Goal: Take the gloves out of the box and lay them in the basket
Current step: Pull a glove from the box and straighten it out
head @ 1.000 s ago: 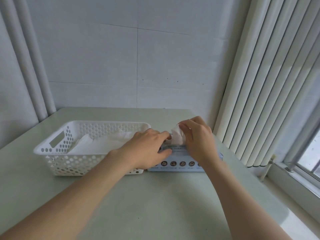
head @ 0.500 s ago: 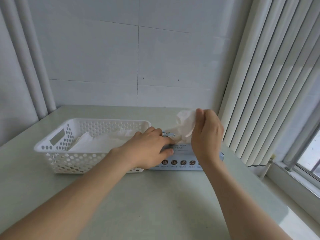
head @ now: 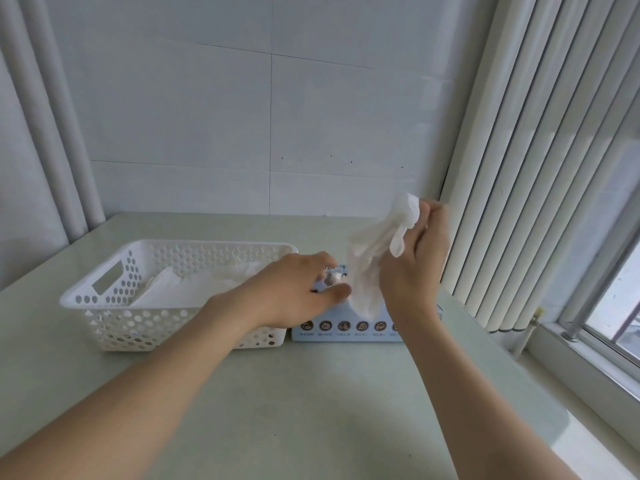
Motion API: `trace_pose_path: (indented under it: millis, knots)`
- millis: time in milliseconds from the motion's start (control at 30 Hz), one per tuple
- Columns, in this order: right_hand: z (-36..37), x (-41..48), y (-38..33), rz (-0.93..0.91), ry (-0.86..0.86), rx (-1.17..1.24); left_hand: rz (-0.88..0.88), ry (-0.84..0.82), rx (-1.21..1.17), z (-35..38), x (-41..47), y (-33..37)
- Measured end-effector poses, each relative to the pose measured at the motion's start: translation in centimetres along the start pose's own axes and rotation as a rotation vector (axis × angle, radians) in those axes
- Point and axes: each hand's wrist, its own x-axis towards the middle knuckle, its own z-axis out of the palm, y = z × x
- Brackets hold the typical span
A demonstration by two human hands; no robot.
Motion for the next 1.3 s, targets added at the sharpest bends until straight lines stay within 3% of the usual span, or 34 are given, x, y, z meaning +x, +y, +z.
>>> trace_pose_path:
  millis: [200, 467, 567, 700, 800, 900, 967, 1033, 1133, 1300]
  knots:
    - [-0.1, -0.2, 1.2, 0.313, -0.276, 0.205, 0.092, 0.158, -0.387, -1.3, 0.1, 0.2]
    - [-0.1, 0.0, 0.3, 0.646, -0.325, 0.258, -0.058, 0.345, -0.923, -3.1, 0.1, 0.7]
    - [0.1, 0.3, -0.1, 0.77, -0.185, 0.326, -0.111, 0.373, -0.985, -3.3, 0.1, 0.7]
    - [0.0, 0.5, 0.1, 0.725, -0.103, 0.334, -0.166, 0.373, -0.971, -3.1, 0.1, 0.5]
    - [0.0, 0.1, 0.1, 0.548, -0.085, 0.269, -0.182, 0.359, -0.969, -2.8, 0.1, 0.6]
    - [-0.1, -0.1, -0.1, 0.351, -0.342, 0.112, -0.18, 0.327, -0.961, -2.9, 0.1, 0.5]
    - [0.0, -0.4, 0.1, 0.342, -0.57, 0.005, -0.161, 0.313, -0.964, -3.1, 0.0, 0.7]
    - [0.2, -0.9, 0.4, 0.302, -0.689, -0.119, -0.159, 0.315, -0.975, -3.2, -0.1, 0.7]
    - [0.3, -1.3, 0.3, 0.278, -0.634, -0.16, -0.184, 0.35, -0.932, -3.4, 0.1, 0.3]
    - [-0.4, -0.4, -0.9, 0.342, -0.622, 0.068, -0.227, 0.331, -0.911, -4.2, 0.0, -0.6]
